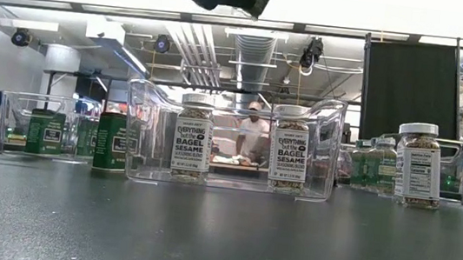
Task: Sort spices by type
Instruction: Put the green seasoning bottle into the top right transparent bin
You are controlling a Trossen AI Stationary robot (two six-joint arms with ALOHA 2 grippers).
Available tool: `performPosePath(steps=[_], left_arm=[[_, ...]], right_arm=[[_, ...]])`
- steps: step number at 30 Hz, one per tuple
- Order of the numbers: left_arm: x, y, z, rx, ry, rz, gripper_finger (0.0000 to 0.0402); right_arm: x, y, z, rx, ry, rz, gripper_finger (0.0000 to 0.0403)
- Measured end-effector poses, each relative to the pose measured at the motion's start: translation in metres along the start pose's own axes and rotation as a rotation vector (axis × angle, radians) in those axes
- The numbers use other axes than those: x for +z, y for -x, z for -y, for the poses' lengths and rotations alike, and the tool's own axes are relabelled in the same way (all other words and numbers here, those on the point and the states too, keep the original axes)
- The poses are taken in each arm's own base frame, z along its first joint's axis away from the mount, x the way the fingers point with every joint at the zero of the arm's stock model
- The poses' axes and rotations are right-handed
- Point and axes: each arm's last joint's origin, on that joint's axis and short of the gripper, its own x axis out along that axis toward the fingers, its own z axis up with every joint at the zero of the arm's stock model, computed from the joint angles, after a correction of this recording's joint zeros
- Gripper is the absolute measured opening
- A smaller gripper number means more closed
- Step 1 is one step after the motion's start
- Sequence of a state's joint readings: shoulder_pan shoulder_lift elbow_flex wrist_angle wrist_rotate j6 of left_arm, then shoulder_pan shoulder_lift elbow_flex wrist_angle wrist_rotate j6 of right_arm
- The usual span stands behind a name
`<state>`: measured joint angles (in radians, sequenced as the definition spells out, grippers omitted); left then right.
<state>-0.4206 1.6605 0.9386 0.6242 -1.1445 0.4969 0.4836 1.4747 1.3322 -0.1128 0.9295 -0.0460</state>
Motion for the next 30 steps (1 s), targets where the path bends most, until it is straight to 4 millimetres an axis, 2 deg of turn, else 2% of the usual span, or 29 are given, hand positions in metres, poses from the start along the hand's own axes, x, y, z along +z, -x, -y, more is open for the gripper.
performPosePath(steps=[4,16,22,30], left_arm=[[0.0,0.0005,0.0019,0.005,-0.014,-0.005,0.0175],[0.0062,0.0032,0.0011,-0.007,-0.002,0.014,0.0175],[0.0068,0.0039,0.0015,-0.017,0.002,0.021,0.0175],[0.0078,0.0046,0.0013,-0.017,0.015,0.027,0.0175]], right_arm=[[0.0043,-0.0016,0.0022,-0.053,-0.011,-0.029,0.0344],[0.0015,-0.0043,0.0051,-0.065,-0.027,-0.059,0.0318],[0.0002,-0.0045,0.0053,-0.064,-0.015,-0.068,0.028],[-0.0001,-0.0051,0.0054,-0.05,-0.013,-0.07,0.0208]])
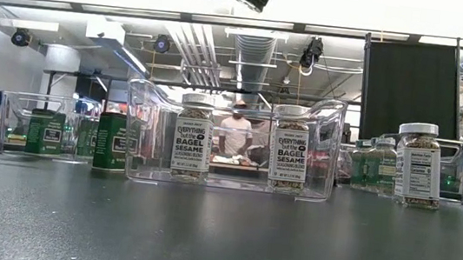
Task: Sort spices by type
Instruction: Put the green seasoning bottle into the top right transparent bin
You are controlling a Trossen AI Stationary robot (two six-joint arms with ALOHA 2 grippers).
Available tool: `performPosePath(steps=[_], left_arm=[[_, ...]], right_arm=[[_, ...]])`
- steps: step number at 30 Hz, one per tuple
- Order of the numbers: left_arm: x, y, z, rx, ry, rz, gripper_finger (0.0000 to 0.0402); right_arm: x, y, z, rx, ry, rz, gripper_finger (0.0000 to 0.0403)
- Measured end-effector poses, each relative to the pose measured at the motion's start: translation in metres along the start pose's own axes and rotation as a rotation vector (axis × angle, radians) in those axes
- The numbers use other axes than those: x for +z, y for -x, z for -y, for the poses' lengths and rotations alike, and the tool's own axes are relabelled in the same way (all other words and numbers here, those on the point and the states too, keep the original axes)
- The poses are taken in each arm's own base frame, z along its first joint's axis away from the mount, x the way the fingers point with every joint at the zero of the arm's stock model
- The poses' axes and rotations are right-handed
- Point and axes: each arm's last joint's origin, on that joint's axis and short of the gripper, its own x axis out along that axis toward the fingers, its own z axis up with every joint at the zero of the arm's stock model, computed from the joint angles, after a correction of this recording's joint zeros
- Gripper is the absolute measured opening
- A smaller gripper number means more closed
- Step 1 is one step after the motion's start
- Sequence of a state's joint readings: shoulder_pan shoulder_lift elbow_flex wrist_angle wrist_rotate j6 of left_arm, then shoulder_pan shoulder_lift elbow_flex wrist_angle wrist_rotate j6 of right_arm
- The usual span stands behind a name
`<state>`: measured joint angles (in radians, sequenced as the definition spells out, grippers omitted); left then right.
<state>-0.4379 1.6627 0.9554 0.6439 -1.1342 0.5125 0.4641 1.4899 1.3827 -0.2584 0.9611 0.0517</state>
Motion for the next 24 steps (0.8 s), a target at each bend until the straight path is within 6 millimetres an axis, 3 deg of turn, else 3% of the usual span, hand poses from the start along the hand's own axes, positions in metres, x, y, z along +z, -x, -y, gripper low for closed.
performPosePath(steps=[4,9,16,24], left_arm=[[0.0,0.0,0.001,-0.02,0.005,0.011,0.0186],[0.001,0.0,0.001,-0.034,0.013,0.024,0.0186],[0.001,0.001,0.001,-0.037,0.008,0.025,0.0186],[0.003,0.002,0.002,-0.069,0.009,0.049,0.0186]], right_arm=[[0.0,0.0,0.0,0.0,0.0,-0.001,0.0199],[-0.001,0.0,0.0,0.001,0.005,-0.005,0.0222],[-0.003,-0.005,0.004,0.025,-0.017,-0.032,0.0224],[-0.005,-0.01,0.005,0.086,0.009,-0.055,0.0275]])
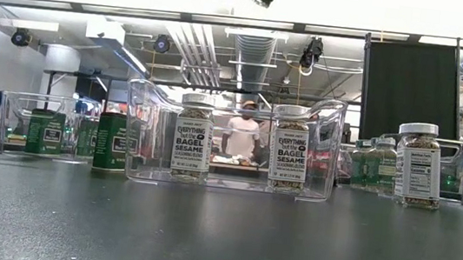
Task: Sort spices by type
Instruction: Put the green seasoning bottle into the top right transparent bin
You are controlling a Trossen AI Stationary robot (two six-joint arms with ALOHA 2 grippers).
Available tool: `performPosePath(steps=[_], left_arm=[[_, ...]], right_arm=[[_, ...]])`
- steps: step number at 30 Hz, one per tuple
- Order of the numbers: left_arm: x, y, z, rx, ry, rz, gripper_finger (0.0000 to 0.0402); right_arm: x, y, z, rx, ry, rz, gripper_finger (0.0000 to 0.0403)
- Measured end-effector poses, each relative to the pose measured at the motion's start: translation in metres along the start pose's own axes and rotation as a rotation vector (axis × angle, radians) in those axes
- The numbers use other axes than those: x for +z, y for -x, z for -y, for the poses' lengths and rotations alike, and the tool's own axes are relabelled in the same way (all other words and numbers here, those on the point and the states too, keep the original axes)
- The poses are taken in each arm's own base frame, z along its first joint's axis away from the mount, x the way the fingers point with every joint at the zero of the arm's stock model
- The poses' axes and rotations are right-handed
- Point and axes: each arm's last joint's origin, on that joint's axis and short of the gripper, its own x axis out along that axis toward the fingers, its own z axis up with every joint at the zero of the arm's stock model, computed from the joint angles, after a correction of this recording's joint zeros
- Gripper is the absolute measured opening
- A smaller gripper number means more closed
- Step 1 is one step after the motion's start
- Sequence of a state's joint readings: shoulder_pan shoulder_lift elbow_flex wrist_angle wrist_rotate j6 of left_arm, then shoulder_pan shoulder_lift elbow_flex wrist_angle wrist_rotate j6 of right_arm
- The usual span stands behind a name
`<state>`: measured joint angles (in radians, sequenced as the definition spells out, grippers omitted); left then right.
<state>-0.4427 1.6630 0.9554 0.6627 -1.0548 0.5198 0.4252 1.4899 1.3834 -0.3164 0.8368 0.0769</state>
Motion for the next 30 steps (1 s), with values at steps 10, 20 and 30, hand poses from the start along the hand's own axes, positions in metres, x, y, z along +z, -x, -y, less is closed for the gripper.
performPosePath(steps=[10,20,30], left_arm=[[0.0,0.0,0.0,0.009,0.003,-0.006,0.0187],[0.0,0.0,0.0,0.009,0.038,-0.006,0.0236],[-0.001,0.0,-0.001,0.035,0.022,-0.023,0.0293]], right_arm=[[0.0,-0.001,0.001,-0.007,-0.006,0.0,0.0236],[0.001,0.002,0.004,-0.003,-0.015,0.0,0.0236],[0.003,0.023,0.042,-0.107,-0.106,-0.057,0.0236]])
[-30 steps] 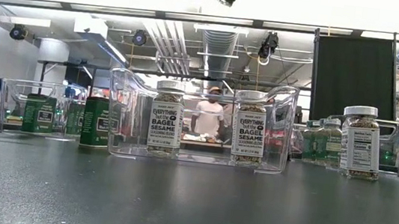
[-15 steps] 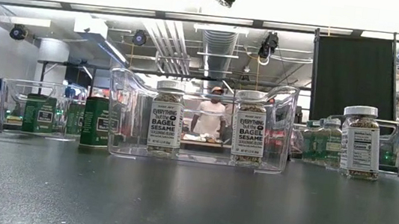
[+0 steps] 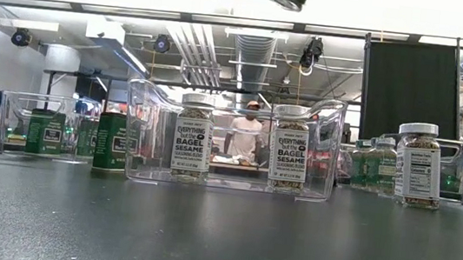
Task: Sort spices by type
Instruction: Put the green seasoning bottle into the top right transparent bin
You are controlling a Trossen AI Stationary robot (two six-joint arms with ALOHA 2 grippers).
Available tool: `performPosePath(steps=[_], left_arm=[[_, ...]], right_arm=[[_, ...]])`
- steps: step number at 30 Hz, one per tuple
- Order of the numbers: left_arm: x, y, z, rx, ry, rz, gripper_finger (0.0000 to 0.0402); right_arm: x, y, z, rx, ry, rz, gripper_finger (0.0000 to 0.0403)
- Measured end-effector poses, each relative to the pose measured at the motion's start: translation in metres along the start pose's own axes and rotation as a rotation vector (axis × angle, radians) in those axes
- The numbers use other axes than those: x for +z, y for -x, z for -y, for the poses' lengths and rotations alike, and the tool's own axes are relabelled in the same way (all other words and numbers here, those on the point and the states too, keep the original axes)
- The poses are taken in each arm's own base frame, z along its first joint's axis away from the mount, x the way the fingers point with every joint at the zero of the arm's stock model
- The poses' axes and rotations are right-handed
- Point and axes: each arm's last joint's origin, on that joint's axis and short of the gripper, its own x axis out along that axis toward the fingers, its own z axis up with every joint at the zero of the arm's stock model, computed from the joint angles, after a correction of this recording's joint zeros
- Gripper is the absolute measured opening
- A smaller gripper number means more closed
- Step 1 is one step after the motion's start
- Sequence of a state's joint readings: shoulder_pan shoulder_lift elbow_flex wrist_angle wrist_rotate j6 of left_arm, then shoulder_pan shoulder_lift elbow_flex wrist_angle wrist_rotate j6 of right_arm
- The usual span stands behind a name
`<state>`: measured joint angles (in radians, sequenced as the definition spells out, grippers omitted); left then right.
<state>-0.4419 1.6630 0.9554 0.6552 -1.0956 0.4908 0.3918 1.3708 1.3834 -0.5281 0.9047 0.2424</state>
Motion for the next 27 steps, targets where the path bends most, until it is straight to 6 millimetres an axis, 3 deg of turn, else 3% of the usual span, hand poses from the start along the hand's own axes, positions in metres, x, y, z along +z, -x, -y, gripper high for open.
performPosePath(steps=[13,20,27], left_arm=[[-0.001,0.0,-0.002,0.074,-0.031,-0.042,0.029],[-0.002,0.001,-0.003,0.135,-0.053,-0.077,0.029],[0.004,0.006,-0.003,0.02,-0.036,-0.002,0.029]], right_arm=[[-0.039,-0.002,0.117,-0.415,-0.24,-0.425,0.0236],[-0.069,0.002,0.139,-0.467,-0.291,-0.486,0.0236],[-0.105,0.022,0.161,-0.465,-0.382,-0.405,0.0236]])
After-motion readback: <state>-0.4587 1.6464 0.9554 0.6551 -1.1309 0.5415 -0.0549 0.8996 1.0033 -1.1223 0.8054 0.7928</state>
